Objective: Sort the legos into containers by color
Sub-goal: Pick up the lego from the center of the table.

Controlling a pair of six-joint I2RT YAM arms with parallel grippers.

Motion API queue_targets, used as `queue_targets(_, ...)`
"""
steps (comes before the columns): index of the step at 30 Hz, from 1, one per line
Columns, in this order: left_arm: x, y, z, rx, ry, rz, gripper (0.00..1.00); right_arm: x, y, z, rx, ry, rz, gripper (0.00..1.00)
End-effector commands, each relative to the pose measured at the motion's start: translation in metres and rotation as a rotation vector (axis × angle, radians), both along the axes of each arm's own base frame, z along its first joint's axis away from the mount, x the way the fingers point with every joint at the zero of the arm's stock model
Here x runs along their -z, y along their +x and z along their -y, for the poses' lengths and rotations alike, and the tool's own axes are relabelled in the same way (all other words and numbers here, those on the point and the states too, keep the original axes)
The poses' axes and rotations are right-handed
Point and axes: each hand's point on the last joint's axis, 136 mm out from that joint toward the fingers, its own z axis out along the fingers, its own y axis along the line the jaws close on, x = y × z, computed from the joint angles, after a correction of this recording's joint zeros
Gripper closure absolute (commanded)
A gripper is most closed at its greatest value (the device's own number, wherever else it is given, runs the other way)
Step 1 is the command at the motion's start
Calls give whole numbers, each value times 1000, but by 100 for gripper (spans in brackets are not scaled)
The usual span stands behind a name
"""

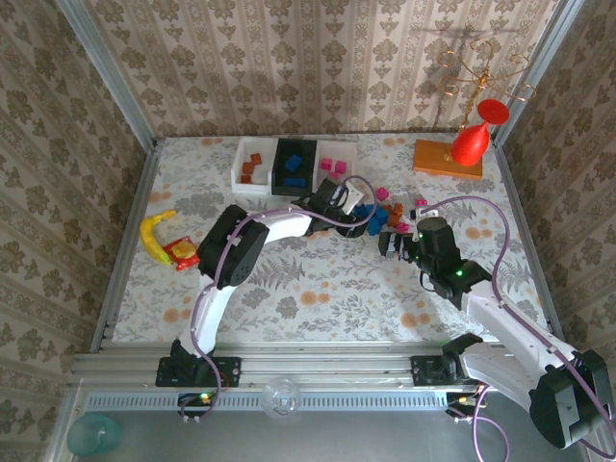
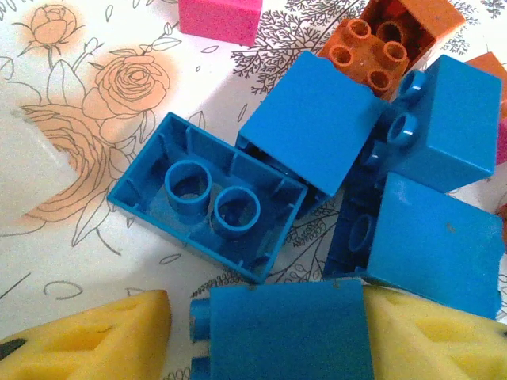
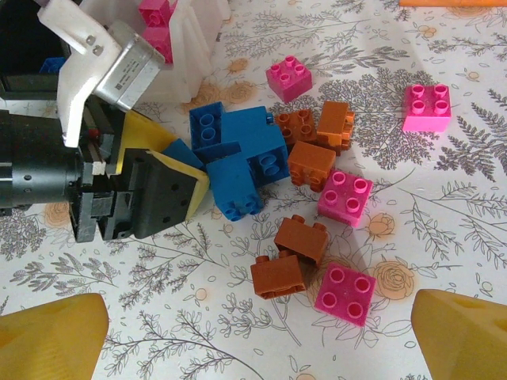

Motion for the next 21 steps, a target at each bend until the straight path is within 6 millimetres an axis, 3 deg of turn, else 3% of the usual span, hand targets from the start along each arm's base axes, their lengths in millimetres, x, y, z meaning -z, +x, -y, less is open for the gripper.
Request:
queue_targets(1, 4, 0, -2, 3, 10, -28, 40, -4, 1, 3, 11, -3, 13, 0)
queue_targets(7, -8, -14, -15, -12, -17, -18, 53, -4, 1, 3, 11, -2, 13, 0)
queue_targets(12, -37, -19, -45, -86, -66, 33, 60, -6, 3, -1, -2, 16, 19, 1)
queue_targets(16, -68, -7, -77, -184, -122, 91, 63, -9, 3, -20, -77, 64, 31, 1)
queue_targets(21, -99, 38, -126, -360, -156, 154, 64, -10, 3, -49, -151, 37, 33, 1)
